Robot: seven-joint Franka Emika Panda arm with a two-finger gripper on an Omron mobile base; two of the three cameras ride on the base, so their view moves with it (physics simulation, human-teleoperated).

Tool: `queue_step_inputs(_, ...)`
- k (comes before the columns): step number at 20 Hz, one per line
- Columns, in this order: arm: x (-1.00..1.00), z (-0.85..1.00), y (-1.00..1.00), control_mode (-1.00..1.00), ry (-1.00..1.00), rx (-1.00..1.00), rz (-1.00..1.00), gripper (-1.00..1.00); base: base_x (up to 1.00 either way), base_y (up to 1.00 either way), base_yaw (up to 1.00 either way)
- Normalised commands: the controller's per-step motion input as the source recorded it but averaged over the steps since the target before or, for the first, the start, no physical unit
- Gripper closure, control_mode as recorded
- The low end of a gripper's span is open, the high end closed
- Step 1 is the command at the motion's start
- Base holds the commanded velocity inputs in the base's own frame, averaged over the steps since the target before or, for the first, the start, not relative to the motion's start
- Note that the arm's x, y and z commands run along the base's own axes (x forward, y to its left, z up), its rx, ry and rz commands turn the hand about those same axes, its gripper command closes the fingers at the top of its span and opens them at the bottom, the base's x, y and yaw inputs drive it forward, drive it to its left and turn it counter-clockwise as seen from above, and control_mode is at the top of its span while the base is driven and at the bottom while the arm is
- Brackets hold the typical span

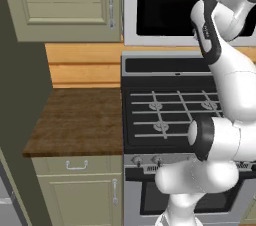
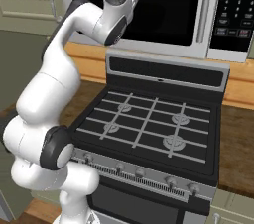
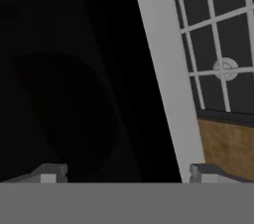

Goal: Pick the onion from the sink and place it in the bowl. Then pick the bowl and place it in the microwave. Then close the microwave door and press the start button.

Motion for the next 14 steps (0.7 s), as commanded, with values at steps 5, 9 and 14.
queue_step_inputs(5,0.39,-0.01,0.00,-1.00,-0.01,0.13,0.05,-1.00,0.00,0.00,0.00)
queue_step_inputs(9,0.40,-0.06,0.00,-1.00,0.00,0.13,0.07,-1.00,0.00,0.00,0.00)
queue_step_inputs(14,-0.46,-0.01,-0.49,-1.00,-0.07,0.13,0.03,-1.00,0.00,0.00,0.00)
